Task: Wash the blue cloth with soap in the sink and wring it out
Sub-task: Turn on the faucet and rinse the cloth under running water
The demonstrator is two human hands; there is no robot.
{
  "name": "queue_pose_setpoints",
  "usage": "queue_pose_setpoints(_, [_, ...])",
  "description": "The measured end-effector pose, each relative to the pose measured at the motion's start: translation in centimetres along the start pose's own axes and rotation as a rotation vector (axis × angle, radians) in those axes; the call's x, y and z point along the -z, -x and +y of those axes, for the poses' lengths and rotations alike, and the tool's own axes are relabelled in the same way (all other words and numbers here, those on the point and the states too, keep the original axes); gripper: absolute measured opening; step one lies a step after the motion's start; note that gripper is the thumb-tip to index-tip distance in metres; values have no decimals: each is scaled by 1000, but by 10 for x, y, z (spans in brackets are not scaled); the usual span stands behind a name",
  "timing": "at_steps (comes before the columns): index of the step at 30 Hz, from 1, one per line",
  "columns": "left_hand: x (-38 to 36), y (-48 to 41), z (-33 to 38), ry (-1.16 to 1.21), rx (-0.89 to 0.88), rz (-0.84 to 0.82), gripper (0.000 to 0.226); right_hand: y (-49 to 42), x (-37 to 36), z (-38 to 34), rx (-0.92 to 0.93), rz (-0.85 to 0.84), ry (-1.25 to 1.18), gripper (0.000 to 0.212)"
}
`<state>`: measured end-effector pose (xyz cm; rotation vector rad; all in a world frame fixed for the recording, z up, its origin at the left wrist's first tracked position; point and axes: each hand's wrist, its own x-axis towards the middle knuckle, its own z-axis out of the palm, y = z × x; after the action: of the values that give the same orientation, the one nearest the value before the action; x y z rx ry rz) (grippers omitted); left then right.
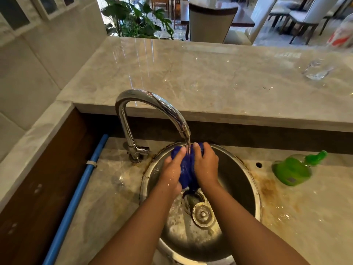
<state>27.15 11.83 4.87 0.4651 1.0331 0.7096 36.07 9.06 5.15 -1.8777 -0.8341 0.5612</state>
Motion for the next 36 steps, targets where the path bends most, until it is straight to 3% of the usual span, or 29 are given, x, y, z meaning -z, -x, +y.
queue_pose_setpoints(3, [0, -11, 5, -43, -4, 100, 33, 19, 1, -9, 69, 1, -107, 24])
queue_pose_setpoints(7, [-7, -14, -2, -68, 32, 71, 28, 31, -17, -10, 109, -28, -80, 26])
queue_pose_setpoints(10, [-2, 1, -5, -15, 69, 43, 29, 9, -19, 4, 33, -47, -29, 26])
queue_pose_setpoints(15, [-5, 17, 3, -108, 10, 19, 8, -1, -10, 19, -130, -4, -91, 29])
queue_pose_setpoints(20, [-6, -3, 2, -205, 7, 156, 33, 33, -4, -1, 27, 28, -206, 26])
queue_pose_setpoints(25, [-1, 2, -14, -119, 126, 65, 44, 36, -27, 12, 134, -44, -37, 26])
queue_pose_setpoints(27, [5, 5, -18, -93, 131, 55, 45, 21, -26, 23, 69, -60, 7, 28])
queue_pose_setpoints(32, [7, 13, -16, -193, 72, 17, 22, 6, -13, 40, -111, -31, -79, 31])
queue_pose_setpoints(36, [-3, -2, -10, -162, 96, 162, 32, 20, -1, 26, -92, 62, -190, 30])
